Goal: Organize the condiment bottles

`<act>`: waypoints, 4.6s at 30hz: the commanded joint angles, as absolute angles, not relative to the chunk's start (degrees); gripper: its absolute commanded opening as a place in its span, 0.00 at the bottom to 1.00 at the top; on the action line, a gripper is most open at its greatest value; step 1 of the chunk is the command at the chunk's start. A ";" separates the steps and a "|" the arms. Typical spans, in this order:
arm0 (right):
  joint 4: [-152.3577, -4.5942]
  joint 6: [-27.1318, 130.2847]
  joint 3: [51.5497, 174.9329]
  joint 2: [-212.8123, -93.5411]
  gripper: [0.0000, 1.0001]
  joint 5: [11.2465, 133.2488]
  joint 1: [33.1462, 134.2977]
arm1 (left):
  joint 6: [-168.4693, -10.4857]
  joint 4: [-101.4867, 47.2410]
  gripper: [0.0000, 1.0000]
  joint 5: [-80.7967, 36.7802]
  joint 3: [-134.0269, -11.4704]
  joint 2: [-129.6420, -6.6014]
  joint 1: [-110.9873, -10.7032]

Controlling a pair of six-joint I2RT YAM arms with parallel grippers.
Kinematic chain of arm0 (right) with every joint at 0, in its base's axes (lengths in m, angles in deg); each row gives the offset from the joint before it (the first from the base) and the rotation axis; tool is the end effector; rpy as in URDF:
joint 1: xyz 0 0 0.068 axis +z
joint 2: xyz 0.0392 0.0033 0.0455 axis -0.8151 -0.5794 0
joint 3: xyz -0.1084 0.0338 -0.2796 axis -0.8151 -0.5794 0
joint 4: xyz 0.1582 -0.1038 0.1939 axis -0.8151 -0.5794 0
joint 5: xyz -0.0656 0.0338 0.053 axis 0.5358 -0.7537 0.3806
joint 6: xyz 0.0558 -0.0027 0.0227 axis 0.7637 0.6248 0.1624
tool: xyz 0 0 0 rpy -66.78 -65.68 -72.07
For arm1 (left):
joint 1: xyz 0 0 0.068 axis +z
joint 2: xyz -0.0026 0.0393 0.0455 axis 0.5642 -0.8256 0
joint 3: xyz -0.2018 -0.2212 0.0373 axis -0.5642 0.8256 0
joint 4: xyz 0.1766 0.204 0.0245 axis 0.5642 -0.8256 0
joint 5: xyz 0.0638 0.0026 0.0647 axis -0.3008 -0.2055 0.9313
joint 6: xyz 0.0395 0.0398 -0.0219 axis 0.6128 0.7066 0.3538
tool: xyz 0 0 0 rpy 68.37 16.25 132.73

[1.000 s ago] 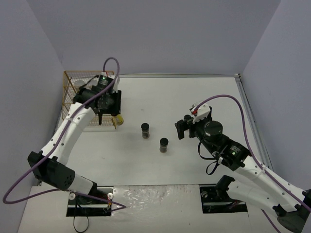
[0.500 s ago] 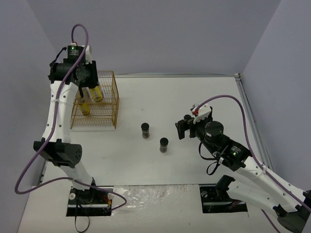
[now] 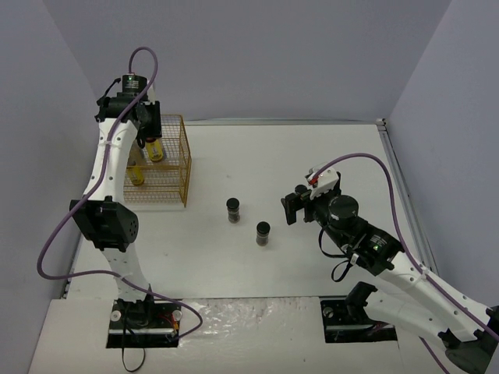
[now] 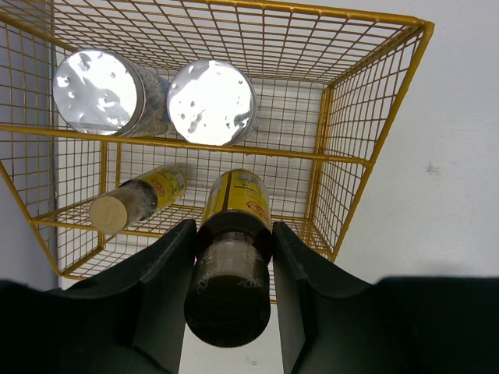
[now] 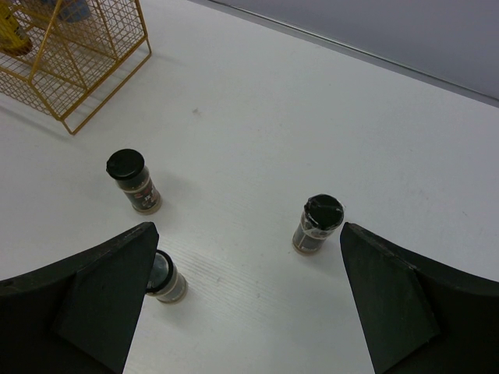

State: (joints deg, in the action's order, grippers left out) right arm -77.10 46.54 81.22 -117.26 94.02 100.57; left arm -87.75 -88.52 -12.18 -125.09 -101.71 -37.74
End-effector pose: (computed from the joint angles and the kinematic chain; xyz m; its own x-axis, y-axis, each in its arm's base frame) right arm 0.1376 0.1267 0.3733 -0.0258 0.0167 -0.9995 -0.5271 0.8493 0.0278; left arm 0.4304 -0.0242 0.4353 -0.6872 -0.1306 -0.7147 -0.0793 0.9913 -0.1048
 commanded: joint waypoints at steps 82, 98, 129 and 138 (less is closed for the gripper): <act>-76.21 48.87 82.12 -113.45 1.00 92.92 100.39 | -96.88 -60.36 0.78 -9.75 -81.06 -89.79 -75.54; -76.47 48.84 81.90 -113.05 1.00 93.45 100.39 | -96.12 -60.58 0.43 -8.47 -82.26 -91.44 -75.04; -76.30 50.30 81.55 -111.47 1.00 86.48 100.48 | -88.19 -74.84 0.02 -12.96 -90.50 -71.73 -26.34; -76.17 49.73 81.78 -112.00 1.00 85.70 100.47 | -85.31 -68.53 0.01 -13.32 -90.56 -75.95 -21.19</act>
State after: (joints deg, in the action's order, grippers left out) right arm -79.84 49.69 81.18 -111.80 86.75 100.42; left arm -87.88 -75.10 -12.46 -88.04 -77.05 -23.18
